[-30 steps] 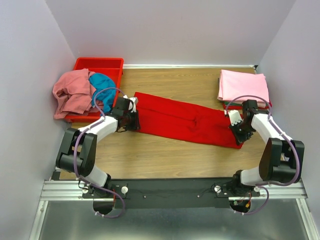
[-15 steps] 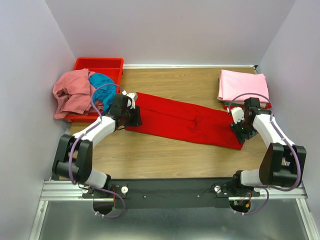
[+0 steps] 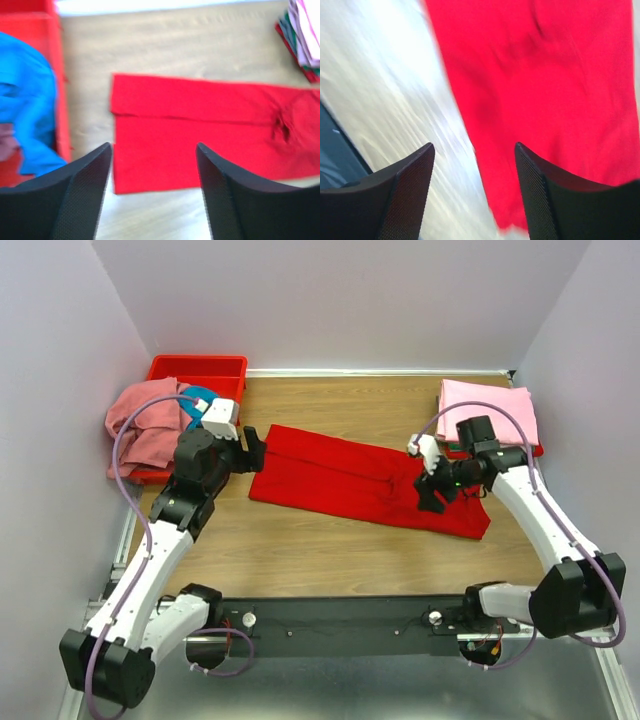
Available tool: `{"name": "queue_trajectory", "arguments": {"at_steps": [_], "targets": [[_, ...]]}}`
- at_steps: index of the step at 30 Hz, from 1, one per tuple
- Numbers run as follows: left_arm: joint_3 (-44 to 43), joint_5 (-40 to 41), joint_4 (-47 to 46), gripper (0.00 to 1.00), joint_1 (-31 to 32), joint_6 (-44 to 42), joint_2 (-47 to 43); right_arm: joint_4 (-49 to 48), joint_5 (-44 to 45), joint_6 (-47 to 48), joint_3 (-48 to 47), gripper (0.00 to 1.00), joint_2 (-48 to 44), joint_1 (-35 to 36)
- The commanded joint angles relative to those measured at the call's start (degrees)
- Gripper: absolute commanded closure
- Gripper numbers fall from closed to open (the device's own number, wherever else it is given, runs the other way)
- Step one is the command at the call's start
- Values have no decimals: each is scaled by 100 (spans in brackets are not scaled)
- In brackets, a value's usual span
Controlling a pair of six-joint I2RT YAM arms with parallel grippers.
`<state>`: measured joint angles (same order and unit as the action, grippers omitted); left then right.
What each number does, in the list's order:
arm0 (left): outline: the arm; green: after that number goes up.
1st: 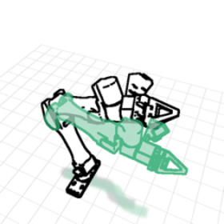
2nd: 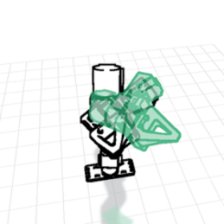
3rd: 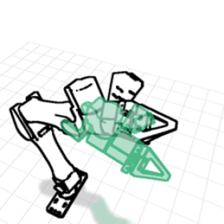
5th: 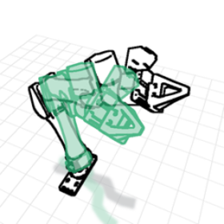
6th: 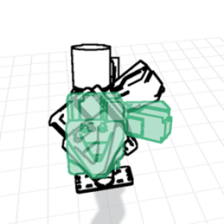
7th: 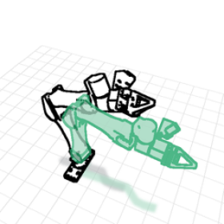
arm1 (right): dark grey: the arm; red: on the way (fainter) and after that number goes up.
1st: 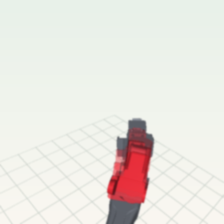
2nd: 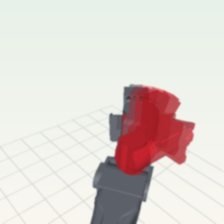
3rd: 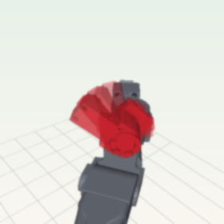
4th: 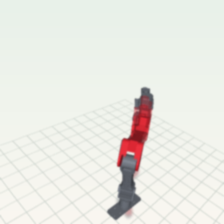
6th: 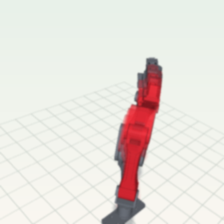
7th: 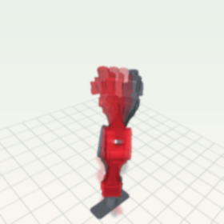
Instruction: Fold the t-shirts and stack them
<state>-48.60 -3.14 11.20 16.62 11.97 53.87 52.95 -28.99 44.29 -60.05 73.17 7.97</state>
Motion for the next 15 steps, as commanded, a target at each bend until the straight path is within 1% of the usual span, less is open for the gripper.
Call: {"name": "queue_trajectory", "arguments": {"at_steps": [1,3,4,5,6,7,8,9,11,13,15], "targets": [[113,875,-127,17,8,-186,-384,-521,-1291,273,-121,25,-75,599],[201,1051,-118,14,8,-177,-491,-732,-1285,282,-208,24,126,889],[236,1148,-75,13,8,-108,-561,-786,-1189,264,-357,24,250,1265],[254,1227,-57,12,8,-63,-605,-838,-1066,203,-428,24,390,1460],[272,1393,-48,12,8,-37,-684,-952,-725,159,-507,24,713,1897],[263,1490,-4,12,8,42,-728,-1023,-496,106,-655,24,873,2154],[255,1665,31,12,8,86,-781,-1032,-32,115,-770,24,1066,2391],[185,1754,75,12,-1,139,-886,-1093,199,80,-858,25,1390,2864],[44,1764,364,12,-19,314,-1009,-1173,752,-69,-1164,25,1743,3306],[-88,1694,557,13,-19,420,-1280,-1313,973,-192,-1359,25,2146,3753],[-123,1527,594,12,-19,535,-1492,-1541,1193,-394,-1561,25,2376,4018]]}}
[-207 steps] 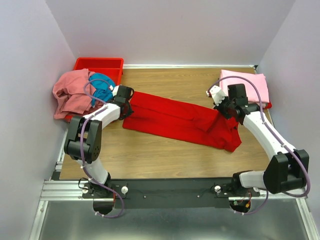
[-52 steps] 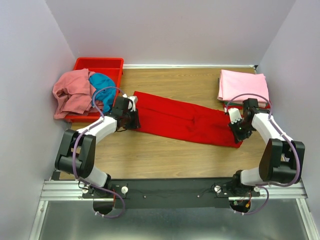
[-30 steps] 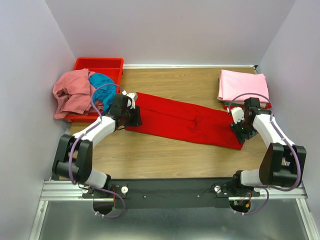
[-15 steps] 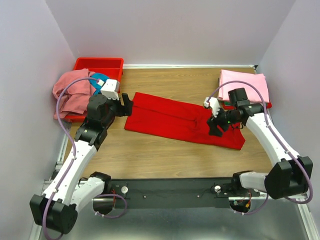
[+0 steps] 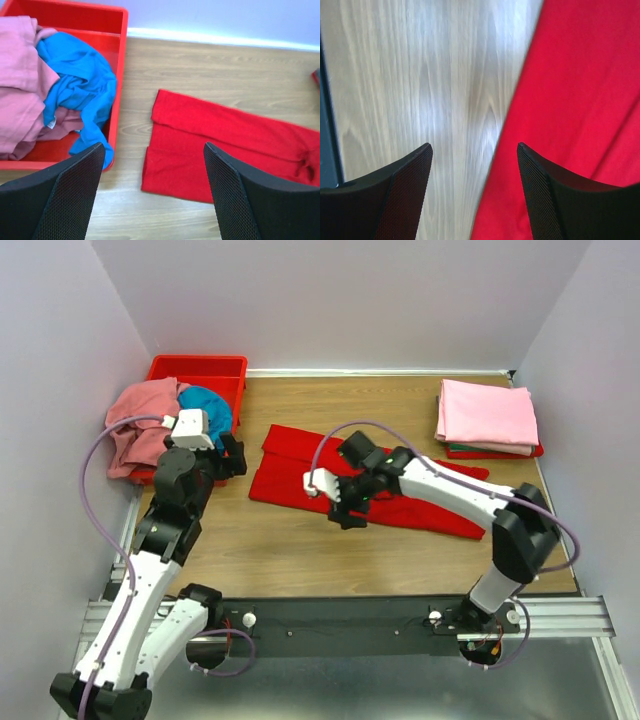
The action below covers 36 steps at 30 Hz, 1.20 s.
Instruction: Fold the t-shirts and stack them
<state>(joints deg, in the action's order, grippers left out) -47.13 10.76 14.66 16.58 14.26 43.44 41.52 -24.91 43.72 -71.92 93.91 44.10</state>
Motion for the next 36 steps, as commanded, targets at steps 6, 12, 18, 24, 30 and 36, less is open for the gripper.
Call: {"name": "queue_trajectory", "arguments": {"at_steps": [6,12,18,24,30,36], "targets": [[-437,84,494,12,-14,411,-986,-767,1505,-593,-691,25,1067,1171],[-674,127,609,12,-14,323,-1189,-900,1857,-944,-1139,25,1734,1470],[-911,154,749,12,-14,209,-1364,-891,2121,-1068,-1508,24,2113,1663],[-991,137,811,12,-14,165,-1602,-908,2306,-1208,-1860,24,2377,1752],[-1026,172,784,10,-14,129,-1821,-891,2464,-1402,-2335,24,2808,1804],[-929,58,899,10,-14,217,-2032,-961,3218,-1657,-2791,24,3387,1857]]}}
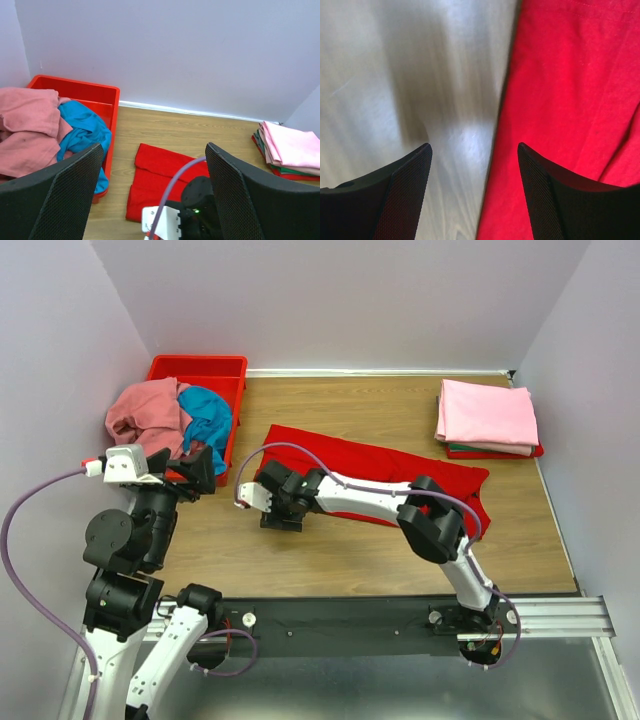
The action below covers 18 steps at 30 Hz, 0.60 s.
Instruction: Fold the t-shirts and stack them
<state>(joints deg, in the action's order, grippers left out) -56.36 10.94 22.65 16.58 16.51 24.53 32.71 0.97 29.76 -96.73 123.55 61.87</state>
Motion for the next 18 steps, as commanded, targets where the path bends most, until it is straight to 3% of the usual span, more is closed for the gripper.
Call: {"name": "queue_trajectory", "arguments": {"at_steps": [1,10,18], "targets": [[-15,40,107,9,-14,-8,-151,-115,719,-277,-346,24,503,80],[-25,-22,204,10,-23,-8,-282,-256,1502,-436,-611,37,1022,63],[37,-48,213,9,-23,-17,-344,-265,1476,-488,-540,62,1242,27]]}}
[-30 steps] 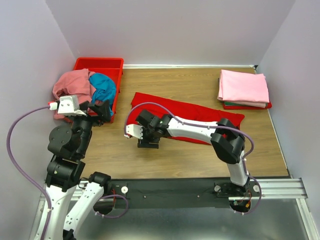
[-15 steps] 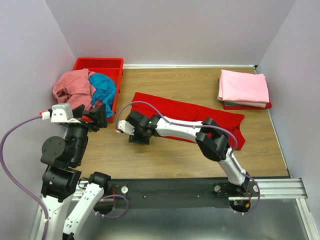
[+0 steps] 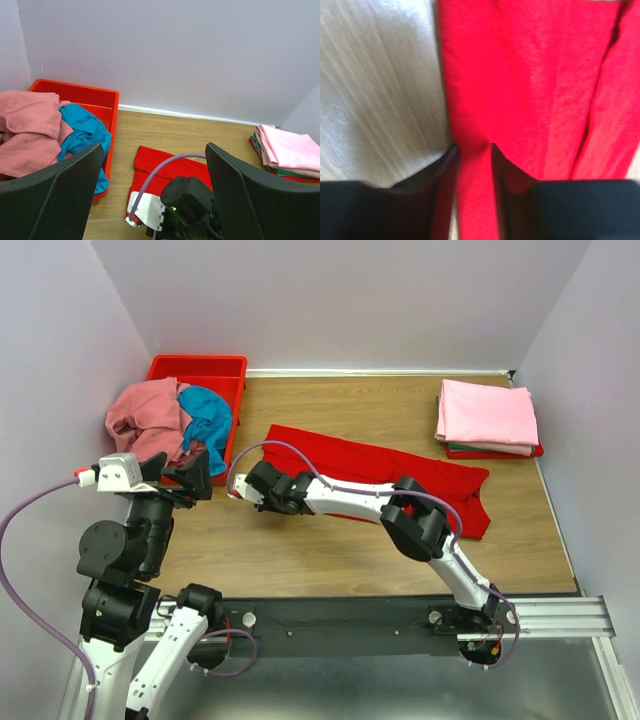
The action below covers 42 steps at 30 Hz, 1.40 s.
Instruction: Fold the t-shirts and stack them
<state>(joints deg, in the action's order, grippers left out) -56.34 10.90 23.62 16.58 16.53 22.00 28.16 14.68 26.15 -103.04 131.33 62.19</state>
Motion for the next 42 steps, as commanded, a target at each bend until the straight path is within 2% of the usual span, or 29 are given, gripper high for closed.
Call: {"name": "queue_trajectory", "arguments": {"at_steps": [1,4,7,12,15,22,24,25,26,27,29,31,33,37,40,42], "targets": [[35,-44,108,10,-14,-19,-91,190,62,-137,100,65,464,-6],[70,-52,99,9,-14,-19,-108,198,-17,-172,144,84,482,-6],[79,-79,91,9,-14,-1,-126,198,-140,-137,205,95,394,-6],[79,-96,55,10,-14,-10,-99,286,-904,152,521,99,-36,100],[97,-140,-6,10,-14,-10,-47,286,-1431,328,917,99,-466,433],[35,-211,-164,9,-14,-80,111,339,-2056,575,1515,99,-1126,1452],[18,-246,-182,9,-14,-115,155,435,-2135,628,1568,92,-1197,1576],[-9,-272,-199,9,-14,-124,199,497,-2197,654,1568,85,-1258,1629],[0,-368,-226,9,-14,-142,208,549,-2197,672,1551,65,-1294,1629],[9,-438,-252,9,-14,-159,243,620,-2162,724,1533,55,-1337,1621],[35,-701,-339,9,-14,-194,340,734,-1917,917,1559,36,-1618,1612],[61,-895,-454,9,-14,-203,497,865,-1802,997,1568,27,-1960,1437],[79,-1280,-559,9,-23,-212,621,1154,-1837,1207,1594,24,-2207,1235],[105,-1809,-884,10,-23,-177,990,1534,-2362,1436,1849,22,-2813,357],[149,-2389,-1227,12,-23,-151,1332,1605,-2662,1507,2270,22,-3367,-609],[184,-2975,-1456,16,-6,-72,1754,1561,-3005,1385,2543,22,-3813,-1558]]}}
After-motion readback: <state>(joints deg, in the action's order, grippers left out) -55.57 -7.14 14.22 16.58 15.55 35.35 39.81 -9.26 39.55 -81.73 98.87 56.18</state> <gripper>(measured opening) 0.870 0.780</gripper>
